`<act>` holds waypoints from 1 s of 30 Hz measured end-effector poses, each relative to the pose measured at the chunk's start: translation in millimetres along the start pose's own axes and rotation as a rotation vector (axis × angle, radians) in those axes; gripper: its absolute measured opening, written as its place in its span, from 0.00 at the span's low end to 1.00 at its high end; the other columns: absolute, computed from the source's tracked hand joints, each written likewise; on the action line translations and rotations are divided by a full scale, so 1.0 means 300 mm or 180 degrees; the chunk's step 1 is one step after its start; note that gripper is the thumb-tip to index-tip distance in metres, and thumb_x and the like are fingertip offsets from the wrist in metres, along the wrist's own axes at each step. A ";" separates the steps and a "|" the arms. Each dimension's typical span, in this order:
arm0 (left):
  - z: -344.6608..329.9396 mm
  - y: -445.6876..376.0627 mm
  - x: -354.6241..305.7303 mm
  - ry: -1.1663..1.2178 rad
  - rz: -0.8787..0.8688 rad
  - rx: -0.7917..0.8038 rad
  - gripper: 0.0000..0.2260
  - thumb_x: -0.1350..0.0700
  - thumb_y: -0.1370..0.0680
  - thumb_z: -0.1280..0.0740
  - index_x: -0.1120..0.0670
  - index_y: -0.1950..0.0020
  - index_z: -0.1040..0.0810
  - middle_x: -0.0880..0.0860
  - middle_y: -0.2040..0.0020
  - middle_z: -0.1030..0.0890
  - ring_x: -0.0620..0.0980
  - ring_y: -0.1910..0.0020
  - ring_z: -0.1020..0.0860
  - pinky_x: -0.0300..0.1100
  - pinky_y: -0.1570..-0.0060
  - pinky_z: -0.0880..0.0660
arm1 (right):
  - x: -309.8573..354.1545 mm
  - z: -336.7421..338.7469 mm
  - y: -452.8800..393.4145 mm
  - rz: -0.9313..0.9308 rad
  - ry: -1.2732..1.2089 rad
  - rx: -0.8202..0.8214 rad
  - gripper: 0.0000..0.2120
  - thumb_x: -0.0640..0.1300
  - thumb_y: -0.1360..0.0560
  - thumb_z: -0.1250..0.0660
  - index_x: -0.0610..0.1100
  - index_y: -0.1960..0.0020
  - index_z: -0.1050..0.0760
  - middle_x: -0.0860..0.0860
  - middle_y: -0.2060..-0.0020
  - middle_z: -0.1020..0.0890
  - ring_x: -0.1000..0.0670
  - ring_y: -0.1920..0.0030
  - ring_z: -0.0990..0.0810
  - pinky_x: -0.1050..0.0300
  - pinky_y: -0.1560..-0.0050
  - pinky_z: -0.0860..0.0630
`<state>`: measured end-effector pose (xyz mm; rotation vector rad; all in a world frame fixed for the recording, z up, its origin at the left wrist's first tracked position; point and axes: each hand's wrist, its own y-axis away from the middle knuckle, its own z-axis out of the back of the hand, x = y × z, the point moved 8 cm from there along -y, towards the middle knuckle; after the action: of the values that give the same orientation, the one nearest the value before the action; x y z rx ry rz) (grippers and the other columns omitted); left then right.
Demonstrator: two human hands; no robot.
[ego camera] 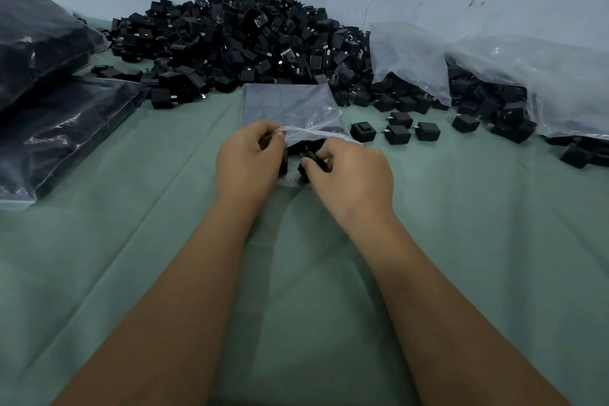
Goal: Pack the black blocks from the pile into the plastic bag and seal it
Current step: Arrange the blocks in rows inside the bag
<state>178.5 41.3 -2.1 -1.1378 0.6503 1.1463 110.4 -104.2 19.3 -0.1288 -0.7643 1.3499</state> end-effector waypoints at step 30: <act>0.002 0.004 -0.004 -0.0057 0.0011 -0.0036 0.07 0.54 0.22 0.35 0.52 0.53 0.17 0.49 0.60 0.16 0.49 0.56 0.19 0.50 0.51 0.23 | -0.022 -0.065 0.002 -0.0167 -0.0252 0.1038 0.11 0.53 0.27 0.39 0.55 0.55 0.18 0.57 0.60 0.17 0.52 0.56 0.22 0.57 0.57 0.24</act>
<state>176.9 41.3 -1.3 -1.1352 0.6328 1.1634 120.7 -103.5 1.7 0.2023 -0.5994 1.4177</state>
